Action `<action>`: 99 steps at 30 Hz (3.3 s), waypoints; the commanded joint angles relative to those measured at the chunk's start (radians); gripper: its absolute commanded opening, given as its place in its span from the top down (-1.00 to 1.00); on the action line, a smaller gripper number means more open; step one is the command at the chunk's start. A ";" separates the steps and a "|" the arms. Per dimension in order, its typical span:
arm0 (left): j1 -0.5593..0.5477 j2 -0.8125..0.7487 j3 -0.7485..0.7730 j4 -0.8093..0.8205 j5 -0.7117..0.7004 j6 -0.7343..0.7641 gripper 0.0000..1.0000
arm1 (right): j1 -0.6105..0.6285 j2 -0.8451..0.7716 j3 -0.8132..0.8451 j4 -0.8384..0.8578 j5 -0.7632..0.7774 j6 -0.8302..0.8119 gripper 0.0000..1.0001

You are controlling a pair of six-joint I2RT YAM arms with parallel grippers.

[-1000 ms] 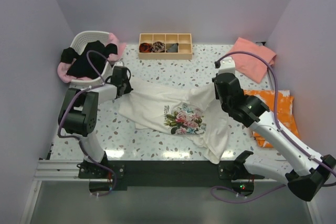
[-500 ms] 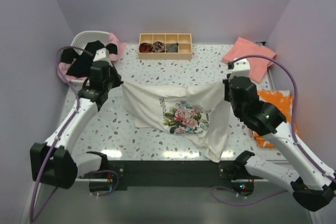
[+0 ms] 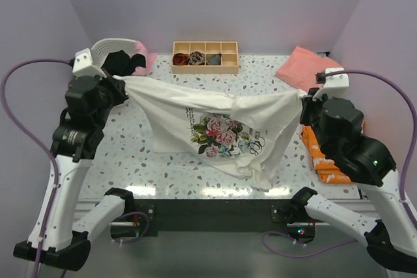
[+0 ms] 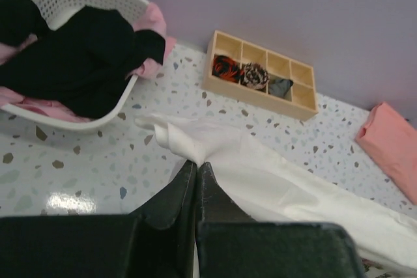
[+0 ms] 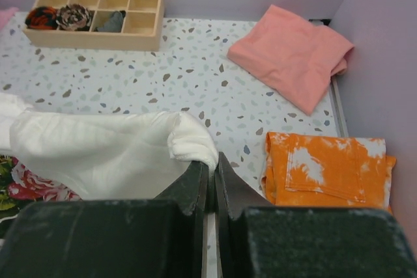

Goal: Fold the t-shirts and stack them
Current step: Flatten out the tshirt

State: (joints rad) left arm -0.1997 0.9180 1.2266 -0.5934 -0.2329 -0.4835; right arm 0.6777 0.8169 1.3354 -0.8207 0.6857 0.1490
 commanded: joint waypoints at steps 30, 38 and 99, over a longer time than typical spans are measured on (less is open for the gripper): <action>-0.015 -0.177 0.518 -0.338 0.055 0.022 1.00 | -0.004 0.066 0.477 -0.083 -0.022 -0.140 1.00; -0.015 -0.168 0.035 -0.097 -0.089 -0.030 1.00 | -0.004 0.149 0.087 0.130 0.064 -0.065 1.00; -0.178 0.458 -0.605 0.506 0.044 -0.194 -0.24 | -0.297 0.607 -0.271 0.197 -0.726 0.165 -0.97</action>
State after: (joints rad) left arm -0.3878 1.4300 0.7208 -0.0914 -0.2481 -0.6338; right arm 0.2955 1.4624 1.1194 -0.5560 0.0261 0.2775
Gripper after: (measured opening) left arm 0.630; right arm 0.986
